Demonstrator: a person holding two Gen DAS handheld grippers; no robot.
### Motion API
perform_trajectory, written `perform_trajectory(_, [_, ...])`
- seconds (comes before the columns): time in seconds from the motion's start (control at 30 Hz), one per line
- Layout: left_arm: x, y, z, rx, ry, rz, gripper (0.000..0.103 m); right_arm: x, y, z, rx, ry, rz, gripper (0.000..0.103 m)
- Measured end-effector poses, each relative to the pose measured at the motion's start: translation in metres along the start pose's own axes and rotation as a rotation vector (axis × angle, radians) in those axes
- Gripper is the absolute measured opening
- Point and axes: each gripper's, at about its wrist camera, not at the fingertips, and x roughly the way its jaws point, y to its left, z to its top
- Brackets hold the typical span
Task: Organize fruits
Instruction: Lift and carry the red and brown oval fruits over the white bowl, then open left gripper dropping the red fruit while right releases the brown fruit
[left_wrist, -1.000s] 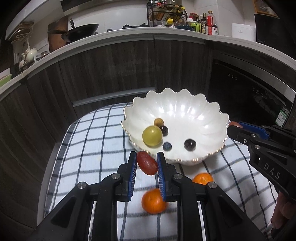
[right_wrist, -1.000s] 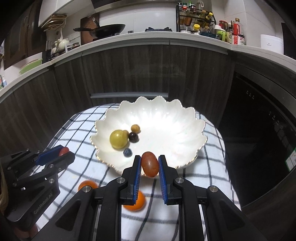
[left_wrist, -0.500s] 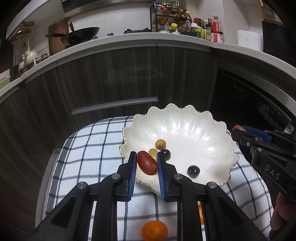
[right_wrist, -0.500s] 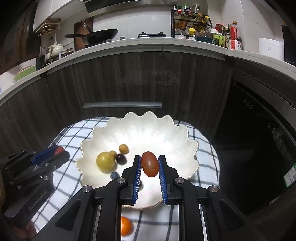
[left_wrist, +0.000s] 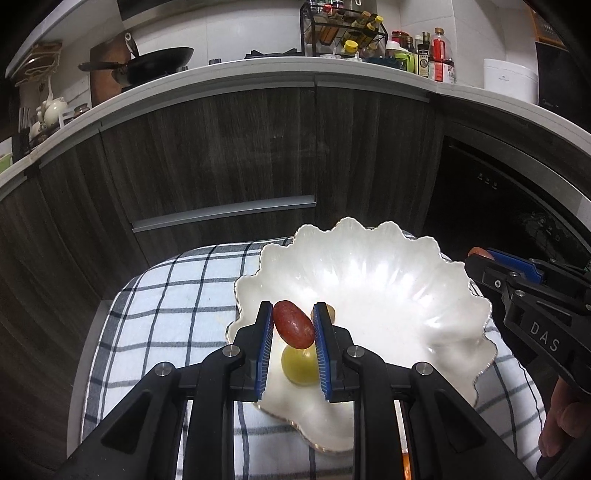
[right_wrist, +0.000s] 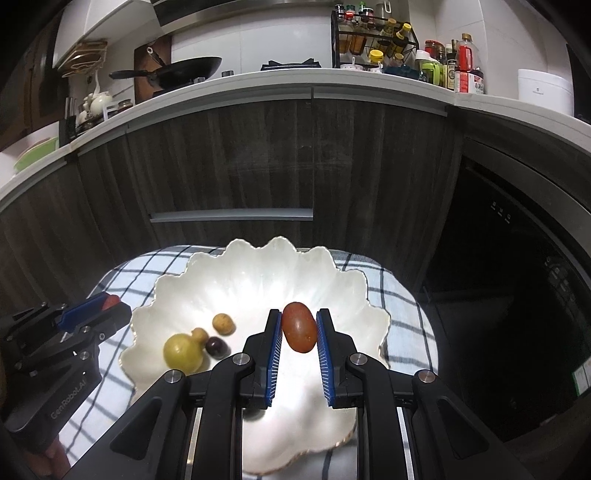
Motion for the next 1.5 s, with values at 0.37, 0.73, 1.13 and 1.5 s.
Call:
perform_trajectory(0.37, [0.035, 0.007, 0.007, -0.016, 0.034, -0.013, 0.023, 0.031, 0.0, 0.008, -0.006, 0.025, 0.006, 0.02])
perform_trajectory(0.73, [0.05, 0.008, 0.003, -0.025, 0.067, -0.036, 0.023, 0.052, 0.003, 0.009, -0.023, 0.074, 0.011, 0.02])
perform_trajectory(1.13, [0.043, 0.009, 0.0, -0.035, 0.053, -0.017, 0.066, 0.049, -0.003, 0.007, 0.017, 0.058, 0.005, 0.062])
perform_trajectory(1.5, [0.012, 0.016, 0.003, -0.062, 0.011, 0.004, 0.088, 0.024, 0.001, 0.011, 0.009, 0.015, -0.038, 0.072])
